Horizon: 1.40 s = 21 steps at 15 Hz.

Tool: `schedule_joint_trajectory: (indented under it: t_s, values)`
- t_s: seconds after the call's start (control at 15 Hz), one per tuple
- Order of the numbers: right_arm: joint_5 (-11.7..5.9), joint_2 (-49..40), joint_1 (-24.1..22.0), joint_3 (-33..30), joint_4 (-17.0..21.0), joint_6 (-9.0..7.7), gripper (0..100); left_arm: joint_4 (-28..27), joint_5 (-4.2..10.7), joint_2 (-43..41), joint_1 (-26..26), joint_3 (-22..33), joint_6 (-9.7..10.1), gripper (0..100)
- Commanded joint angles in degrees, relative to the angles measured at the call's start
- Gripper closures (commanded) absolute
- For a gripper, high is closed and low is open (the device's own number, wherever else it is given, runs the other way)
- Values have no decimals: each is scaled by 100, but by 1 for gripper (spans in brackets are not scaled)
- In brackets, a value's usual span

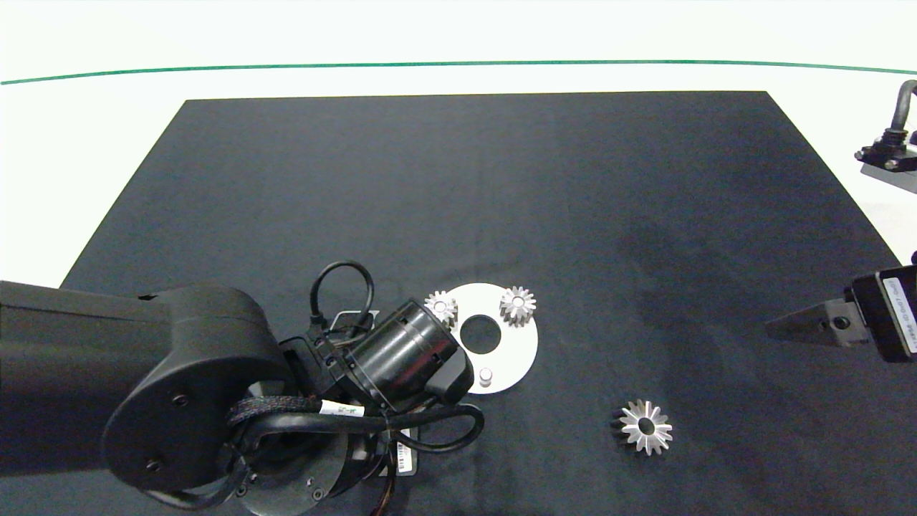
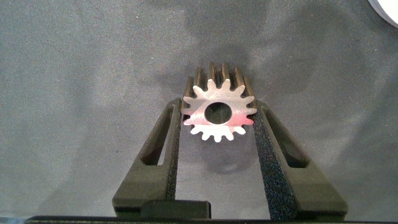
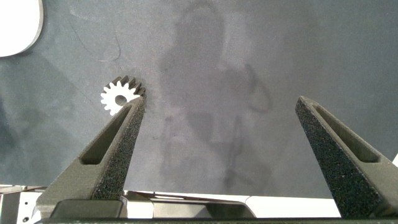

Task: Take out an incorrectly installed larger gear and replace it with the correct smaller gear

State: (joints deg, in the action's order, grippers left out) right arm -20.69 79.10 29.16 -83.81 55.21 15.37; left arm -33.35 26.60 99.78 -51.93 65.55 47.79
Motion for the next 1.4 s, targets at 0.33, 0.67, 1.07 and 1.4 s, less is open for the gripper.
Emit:
schedule_joint_trajectory:
  t_s: [0.33,0.67,1.07,1.4]
  values:
    - [-14,17,2,-4,25,10,0,-13,21,-46,-63,-86,11,82]
    - [-23,-35,2,-13,25,-8,0,-13,29,-99,-133,-112,3,91]
    - [-23,-343,2,-30,25,-52,0,-356,29,-503,-230,230,-393,100]
    - [-49,-712,-209,-30,25,-263,0,-585,38,-723,-485,758,-1316,100]
